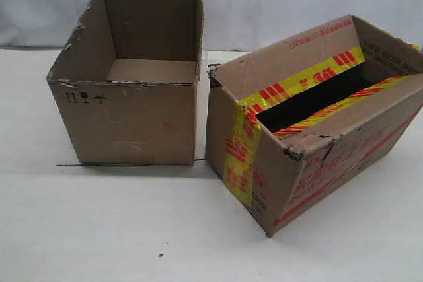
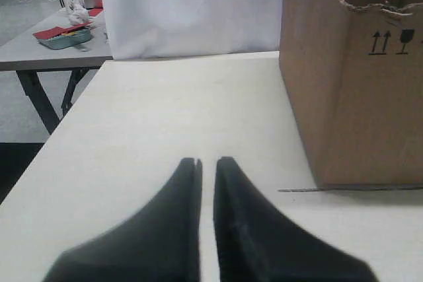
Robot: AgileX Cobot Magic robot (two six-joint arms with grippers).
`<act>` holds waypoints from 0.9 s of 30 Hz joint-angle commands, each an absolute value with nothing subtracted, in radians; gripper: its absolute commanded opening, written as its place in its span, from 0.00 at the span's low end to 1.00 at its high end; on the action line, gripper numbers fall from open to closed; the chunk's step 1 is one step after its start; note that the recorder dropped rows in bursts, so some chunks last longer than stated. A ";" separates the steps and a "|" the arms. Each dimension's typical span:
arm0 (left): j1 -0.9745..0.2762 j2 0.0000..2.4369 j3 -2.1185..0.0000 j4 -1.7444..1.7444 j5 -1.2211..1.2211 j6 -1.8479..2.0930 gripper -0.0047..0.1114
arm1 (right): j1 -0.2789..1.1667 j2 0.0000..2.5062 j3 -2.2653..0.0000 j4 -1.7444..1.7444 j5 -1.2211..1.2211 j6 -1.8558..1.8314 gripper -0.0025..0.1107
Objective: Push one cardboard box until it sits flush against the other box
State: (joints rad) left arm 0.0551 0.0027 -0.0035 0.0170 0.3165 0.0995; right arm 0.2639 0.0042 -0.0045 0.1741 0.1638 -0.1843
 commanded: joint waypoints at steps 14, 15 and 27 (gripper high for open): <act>0.055 0.000 0.000 0.007 0.309 0.097 0.04 | 0.257 0.075 -0.035 0.275 -0.041 -0.014 0.02; 0.055 0.000 0.000 0.007 0.309 0.097 0.04 | 0.257 0.103 -0.041 0.275 -0.041 -0.014 0.02; 0.055 0.000 0.000 0.007 0.309 0.097 0.04 | 0.299 0.629 -0.182 0.277 0.030 -0.014 0.02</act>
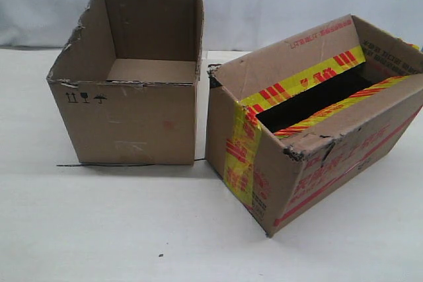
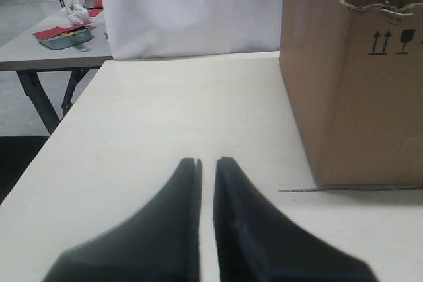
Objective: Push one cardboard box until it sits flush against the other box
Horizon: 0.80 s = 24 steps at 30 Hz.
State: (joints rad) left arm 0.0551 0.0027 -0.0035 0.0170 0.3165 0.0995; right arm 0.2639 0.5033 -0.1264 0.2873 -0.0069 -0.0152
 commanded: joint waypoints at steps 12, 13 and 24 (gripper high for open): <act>0.055 0.000 0.000 0.007 0.309 0.099 0.04 | 0.742 0.761 -0.420 0.273 0.094 -0.067 0.02; 0.055 0.000 0.000 0.007 0.309 0.099 0.04 | 0.746 0.766 -0.433 0.268 0.100 -0.067 0.02; 0.055 0.000 0.000 0.007 0.309 0.099 0.04 | 0.397 0.770 -0.475 0.140 0.156 -0.054 0.02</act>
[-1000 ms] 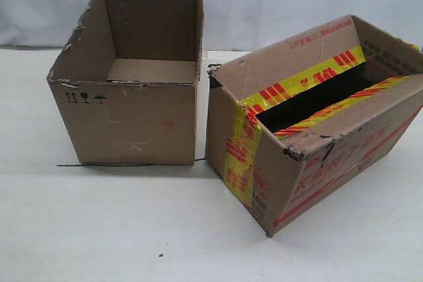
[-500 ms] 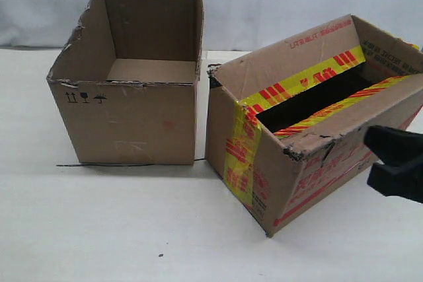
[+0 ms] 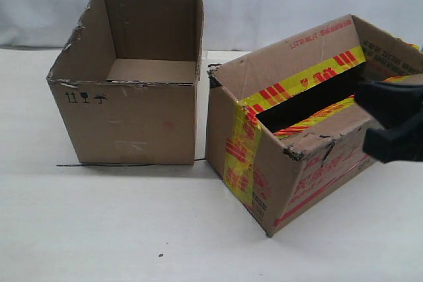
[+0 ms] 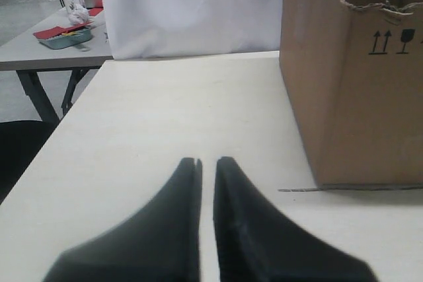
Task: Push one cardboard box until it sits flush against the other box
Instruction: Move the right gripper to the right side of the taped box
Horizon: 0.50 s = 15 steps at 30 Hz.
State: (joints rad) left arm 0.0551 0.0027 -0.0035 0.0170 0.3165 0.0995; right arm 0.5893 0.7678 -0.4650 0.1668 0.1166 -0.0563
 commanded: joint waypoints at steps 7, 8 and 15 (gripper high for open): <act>0.055 0.000 0.000 0.007 0.309 0.099 0.04 | 0.011 0.825 -0.451 0.156 0.192 0.025 0.02; 0.055 0.000 0.000 0.007 0.309 0.099 0.04 | -0.018 0.850 -0.439 0.169 0.163 0.023 0.02; 0.055 0.000 0.000 0.007 0.309 0.099 0.04 | -0.058 1.124 -0.415 0.181 -0.009 0.025 0.02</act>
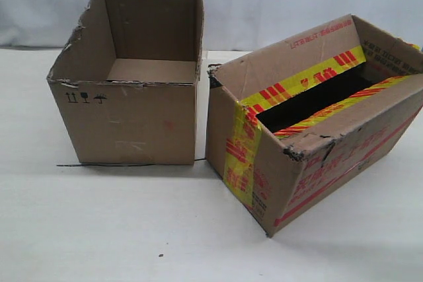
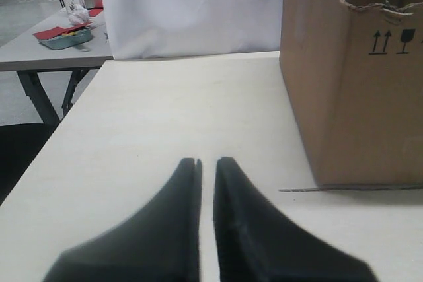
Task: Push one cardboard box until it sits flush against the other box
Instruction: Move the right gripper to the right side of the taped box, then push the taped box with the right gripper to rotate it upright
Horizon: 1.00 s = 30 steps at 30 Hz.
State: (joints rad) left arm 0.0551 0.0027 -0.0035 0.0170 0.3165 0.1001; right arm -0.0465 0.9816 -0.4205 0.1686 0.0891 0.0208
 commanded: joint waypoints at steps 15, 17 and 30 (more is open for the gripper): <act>0.055 0.000 0.000 0.007 0.309 0.099 0.04 | -0.055 1.420 -0.419 0.171 -0.210 0.048 0.02; 0.055 0.000 0.000 0.007 0.309 0.099 0.04 | -0.055 1.437 -0.419 0.134 -0.235 0.077 0.02; 0.055 0.000 0.000 0.007 0.309 0.099 0.04 | -0.055 1.648 -0.565 -0.184 -0.295 0.321 0.02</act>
State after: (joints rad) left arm 0.0551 0.0027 -0.0035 0.0170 0.3165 0.1001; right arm -0.0487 1.6069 -0.5297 -0.1341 -0.2803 0.3073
